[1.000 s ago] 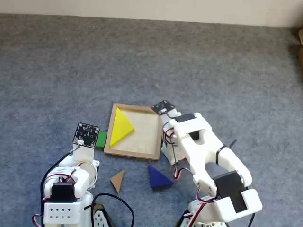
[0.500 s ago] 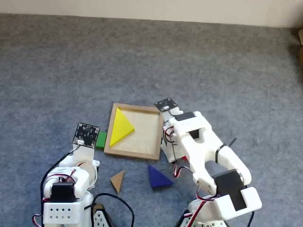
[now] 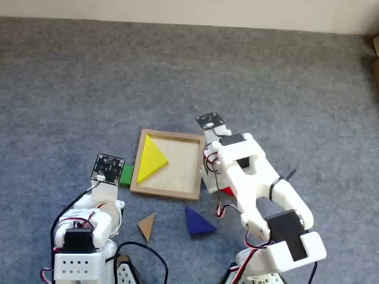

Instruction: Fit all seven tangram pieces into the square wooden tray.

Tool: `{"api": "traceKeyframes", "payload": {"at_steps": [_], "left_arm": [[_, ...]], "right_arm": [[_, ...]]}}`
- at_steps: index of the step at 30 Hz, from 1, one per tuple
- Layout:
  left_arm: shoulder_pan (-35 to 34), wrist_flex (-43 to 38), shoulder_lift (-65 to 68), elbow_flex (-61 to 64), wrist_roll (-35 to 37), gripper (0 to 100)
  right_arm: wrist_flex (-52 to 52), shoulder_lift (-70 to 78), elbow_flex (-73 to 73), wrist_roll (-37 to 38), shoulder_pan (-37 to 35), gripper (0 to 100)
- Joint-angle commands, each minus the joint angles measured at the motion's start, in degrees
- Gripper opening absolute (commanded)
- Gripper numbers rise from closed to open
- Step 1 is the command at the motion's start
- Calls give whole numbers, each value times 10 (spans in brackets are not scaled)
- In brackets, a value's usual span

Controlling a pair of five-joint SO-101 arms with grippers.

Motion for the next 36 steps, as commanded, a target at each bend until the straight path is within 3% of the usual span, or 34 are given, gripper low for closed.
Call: {"api": "traceKeyframes", "payload": {"at_steps": [1,14,20,26,29,36], "left_arm": [[-7,3,-21,12,-1,6],[-7,3,-21,12,-1,6],[-7,3,-21,12,-1,6],[-7,3,-21,12,-1,6],[-7,3,-21,12,-1,6],[-7,3,-21,12,-1,6]], "right_arm": [[-10,0,-33,-6,19,313],[-38,2,-28,-5,21,309],[-37,-1,-28,17,22,207],[-20,-1,-28,26,22,202],[-19,-1,-28,28,22,207],[36,-2,-32,30,14,337]]}}
